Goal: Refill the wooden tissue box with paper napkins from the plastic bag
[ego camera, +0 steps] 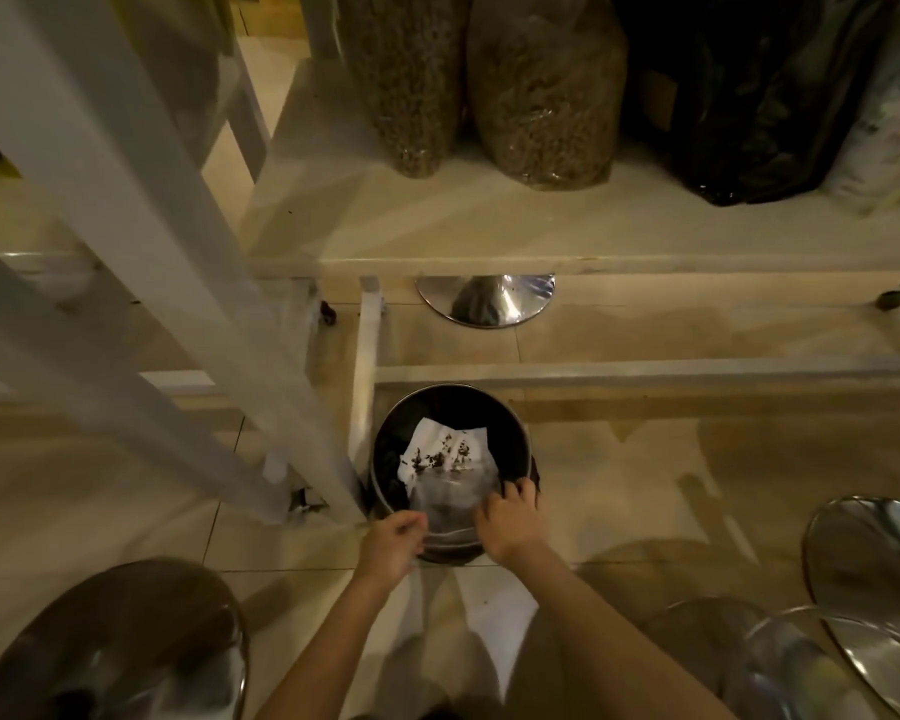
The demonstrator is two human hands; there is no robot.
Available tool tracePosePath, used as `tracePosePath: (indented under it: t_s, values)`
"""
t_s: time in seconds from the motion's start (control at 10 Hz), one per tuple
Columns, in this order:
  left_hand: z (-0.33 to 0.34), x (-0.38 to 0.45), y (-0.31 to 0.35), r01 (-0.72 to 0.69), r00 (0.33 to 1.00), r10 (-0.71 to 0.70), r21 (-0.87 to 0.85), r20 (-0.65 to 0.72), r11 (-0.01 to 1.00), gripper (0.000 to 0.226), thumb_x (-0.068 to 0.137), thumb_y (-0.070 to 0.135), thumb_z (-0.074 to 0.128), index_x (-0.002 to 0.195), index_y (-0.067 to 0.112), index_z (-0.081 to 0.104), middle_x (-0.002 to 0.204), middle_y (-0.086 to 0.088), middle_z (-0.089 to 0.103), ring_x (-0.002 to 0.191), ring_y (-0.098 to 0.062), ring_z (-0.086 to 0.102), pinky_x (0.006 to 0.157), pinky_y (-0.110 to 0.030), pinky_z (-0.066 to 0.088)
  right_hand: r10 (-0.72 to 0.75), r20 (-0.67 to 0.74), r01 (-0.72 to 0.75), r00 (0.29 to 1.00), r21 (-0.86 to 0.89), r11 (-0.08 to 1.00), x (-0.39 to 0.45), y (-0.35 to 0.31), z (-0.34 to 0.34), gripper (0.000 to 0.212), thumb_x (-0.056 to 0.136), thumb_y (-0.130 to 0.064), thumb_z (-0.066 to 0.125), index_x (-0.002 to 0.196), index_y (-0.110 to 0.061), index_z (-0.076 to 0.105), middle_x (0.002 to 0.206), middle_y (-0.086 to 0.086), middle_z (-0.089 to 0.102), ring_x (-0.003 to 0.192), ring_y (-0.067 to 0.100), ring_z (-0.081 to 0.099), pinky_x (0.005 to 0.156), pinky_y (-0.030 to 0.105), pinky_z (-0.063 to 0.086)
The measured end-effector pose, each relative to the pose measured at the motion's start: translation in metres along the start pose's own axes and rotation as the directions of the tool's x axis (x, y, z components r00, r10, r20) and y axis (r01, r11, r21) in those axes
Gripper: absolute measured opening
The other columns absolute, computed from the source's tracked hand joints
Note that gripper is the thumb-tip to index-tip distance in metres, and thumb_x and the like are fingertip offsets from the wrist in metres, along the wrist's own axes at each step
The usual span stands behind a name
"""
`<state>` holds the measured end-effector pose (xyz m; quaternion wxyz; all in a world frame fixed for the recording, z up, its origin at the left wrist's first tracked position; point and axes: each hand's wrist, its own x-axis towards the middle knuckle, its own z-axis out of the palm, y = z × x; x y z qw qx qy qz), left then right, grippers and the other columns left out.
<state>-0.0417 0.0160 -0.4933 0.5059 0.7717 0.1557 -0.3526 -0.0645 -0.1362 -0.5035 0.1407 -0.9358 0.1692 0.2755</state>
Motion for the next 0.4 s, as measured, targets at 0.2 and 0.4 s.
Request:
tracePosePath:
  t_s: [0.2, 0.4]
  values:
    - [-0.022, -0.05, 0.043, -0.039, 0.996, 0.025, 0.167, 0.089, 0.985, 0.035, 0.091, 0.022, 0.052, 0.122, 0.008, 0.057, 0.128, -0.012, 0.058, 0.118, -0.028, 0.053, 0.093, -0.029, 0.04, -0.059, -0.081, 0.059, 0.995, 0.003, 0.998, -0.049, -0.014, -0.048, 0.044, 0.097, -0.032, 0.027, 0.128, -0.007, 0.045, 0.143, 0.013, 0.039, 0.136, 0.031, 0.023, 0.112, 0.043, 0.019]
    - [-0.049, -0.128, 0.125, -0.081, 0.984, 0.065, 0.096, 0.163, 0.992, 0.016, 0.089, 0.017, 0.052, 0.097, 0.012, 0.064, 0.083, 0.0, 0.062, 0.08, -0.015, 0.058, 0.071, -0.025, 0.044, -0.101, -0.246, 0.155, 0.964, 0.213, 0.965, -0.116, -0.042, -0.141, 0.024, 0.094, -0.021, 0.04, 0.1, -0.007, 0.059, 0.093, 0.018, 0.069, 0.087, 0.036, 0.064, 0.069, 0.038, 0.048]
